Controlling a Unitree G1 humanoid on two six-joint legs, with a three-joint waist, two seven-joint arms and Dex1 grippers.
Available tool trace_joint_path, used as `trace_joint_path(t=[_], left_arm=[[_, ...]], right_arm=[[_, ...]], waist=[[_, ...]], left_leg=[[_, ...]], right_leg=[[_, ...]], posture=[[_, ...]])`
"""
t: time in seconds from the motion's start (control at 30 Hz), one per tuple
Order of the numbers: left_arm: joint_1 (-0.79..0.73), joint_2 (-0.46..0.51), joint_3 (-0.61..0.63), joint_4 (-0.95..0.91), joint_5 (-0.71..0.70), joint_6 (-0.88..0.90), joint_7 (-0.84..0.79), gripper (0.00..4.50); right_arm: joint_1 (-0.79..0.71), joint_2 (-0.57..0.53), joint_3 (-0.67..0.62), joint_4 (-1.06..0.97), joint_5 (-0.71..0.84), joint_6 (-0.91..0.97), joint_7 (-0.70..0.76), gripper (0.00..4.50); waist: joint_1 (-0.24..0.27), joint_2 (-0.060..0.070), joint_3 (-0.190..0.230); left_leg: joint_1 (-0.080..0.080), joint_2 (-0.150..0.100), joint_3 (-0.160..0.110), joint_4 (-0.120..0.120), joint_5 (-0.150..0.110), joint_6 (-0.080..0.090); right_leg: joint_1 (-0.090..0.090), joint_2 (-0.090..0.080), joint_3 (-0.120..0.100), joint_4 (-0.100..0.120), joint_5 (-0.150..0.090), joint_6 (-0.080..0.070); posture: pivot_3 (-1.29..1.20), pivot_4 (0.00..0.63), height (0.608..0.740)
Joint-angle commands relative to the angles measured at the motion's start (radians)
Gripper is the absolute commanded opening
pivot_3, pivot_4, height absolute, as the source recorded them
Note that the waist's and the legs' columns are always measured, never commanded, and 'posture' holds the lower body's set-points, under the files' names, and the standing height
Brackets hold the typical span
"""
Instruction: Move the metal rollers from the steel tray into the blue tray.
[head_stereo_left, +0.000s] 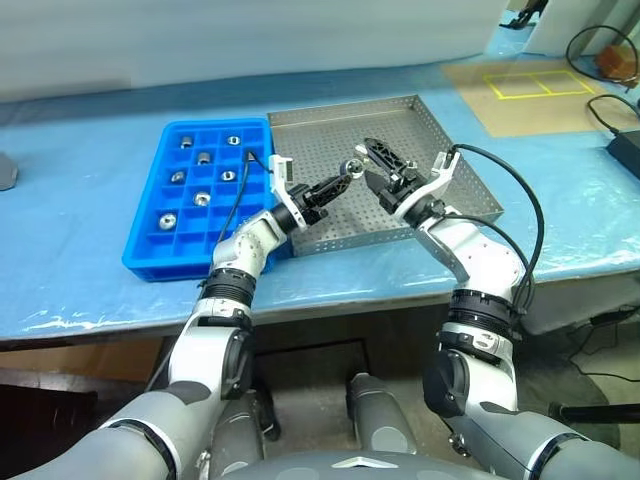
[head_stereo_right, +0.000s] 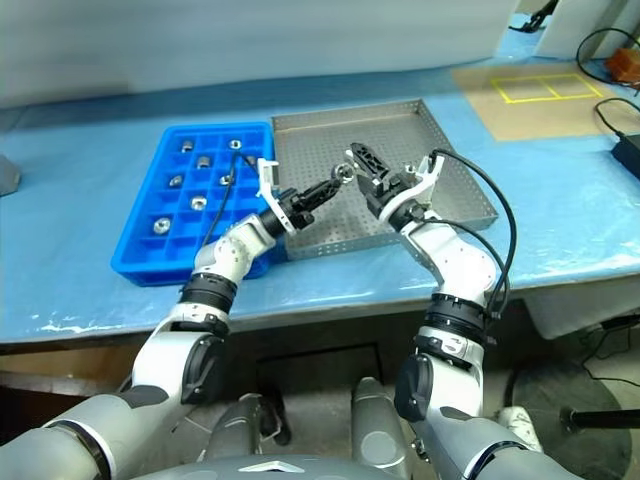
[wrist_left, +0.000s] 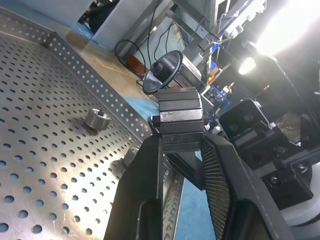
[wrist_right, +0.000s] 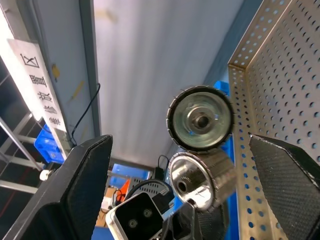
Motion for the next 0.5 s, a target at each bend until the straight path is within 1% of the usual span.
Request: trace_joint_path(t=[0.03,0.33,0.43,0.47,0.5], left_arm=[[0.021,0.000,-0.016,-0.040,-0.025,0.032,-0.024,0.96],[0.061,0.013,-0.055,-0.118,-0.048,0.115,-0.049,0.96],[0.065,0.016,-0.057,-0.127,-0.051,0.123,-0.047,0.92],[0.066,0.016,-0.057,-0.129,-0.052,0.126,-0.047,0.92],[0.068,0.016,-0.058,-0.132,-0.052,0.126,-0.044,0.92]], right_arm=[[-0.009,-0.009,0.012,-0.017,0.032,-0.012,0.011,4.50],[0.000,-0.015,0.017,-0.025,0.026,-0.055,0.024,4.50],[0.001,-0.019,0.019,-0.021,0.023,-0.070,0.030,3.88],[0.001,-0.020,0.020,-0.019,0.022,-0.075,0.033,3.60],[0.001,-0.021,0.020,-0.019,0.022,-0.081,0.035,3.18]], waist=[[0.008,0.000,0.000],[0.038,0.000,0.000],[0.046,0.000,0.000],[0.050,0.000,0.000],[0.053,0.000,0.000]], left_leg=[[0.000,0.000,0.001,-0.001,0.000,0.000],[0.002,0.001,0.005,-0.004,0.001,-0.001],[0.004,0.002,0.008,-0.005,0.001,-0.002],[0.005,0.003,0.010,-0.006,0.001,-0.002],[0.005,0.004,0.010,-0.006,0.001,-0.002]], right_leg=[[-0.001,0.000,0.001,0.000,0.000,0.000],[-0.004,0.002,0.006,0.000,0.000,0.000],[-0.004,0.002,0.009,0.000,0.000,0.000],[-0.005,0.003,0.010,0.000,0.000,0.000],[-0.006,0.003,0.011,0.000,0.000,0.000]], posture=[[-0.43,0.150,0.740],[-0.44,0.150,0.740],[-0.43,0.150,0.740],[-0.43,0.150,0.740],[-0.43,0.150,0.740]])
